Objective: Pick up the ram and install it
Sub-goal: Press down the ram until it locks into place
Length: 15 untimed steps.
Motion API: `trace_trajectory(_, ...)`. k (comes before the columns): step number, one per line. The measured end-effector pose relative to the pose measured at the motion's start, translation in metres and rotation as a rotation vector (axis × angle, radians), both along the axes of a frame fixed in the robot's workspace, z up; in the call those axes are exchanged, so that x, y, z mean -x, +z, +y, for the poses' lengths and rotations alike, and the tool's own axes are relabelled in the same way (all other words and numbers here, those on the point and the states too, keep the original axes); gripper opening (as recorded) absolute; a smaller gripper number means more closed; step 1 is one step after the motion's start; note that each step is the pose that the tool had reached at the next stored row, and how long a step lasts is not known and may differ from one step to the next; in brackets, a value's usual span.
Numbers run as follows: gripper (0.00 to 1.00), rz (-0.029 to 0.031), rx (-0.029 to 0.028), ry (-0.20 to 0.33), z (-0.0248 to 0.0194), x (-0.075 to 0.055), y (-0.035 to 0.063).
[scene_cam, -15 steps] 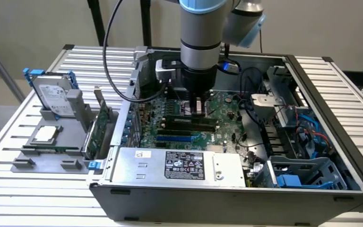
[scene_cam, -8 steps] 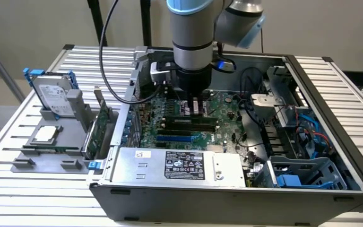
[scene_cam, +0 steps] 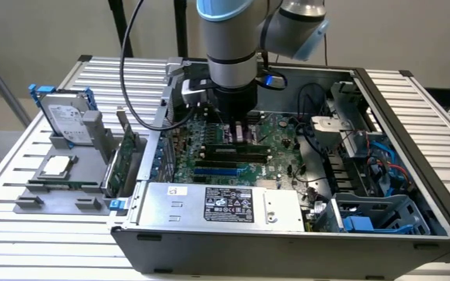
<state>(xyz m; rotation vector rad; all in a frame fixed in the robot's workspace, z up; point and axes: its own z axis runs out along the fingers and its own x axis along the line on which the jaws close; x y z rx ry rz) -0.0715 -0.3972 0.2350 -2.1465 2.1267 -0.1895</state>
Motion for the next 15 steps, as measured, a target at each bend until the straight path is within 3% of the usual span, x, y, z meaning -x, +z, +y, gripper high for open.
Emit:
trace_trajectory(5,0.0,-0.0051,-0.0003,0.0,0.0017,0.0006,-0.003)
trace_trajectory(15,0.0,-0.0064,0.0037,0.0,0.0017,0.0012,-0.0062)
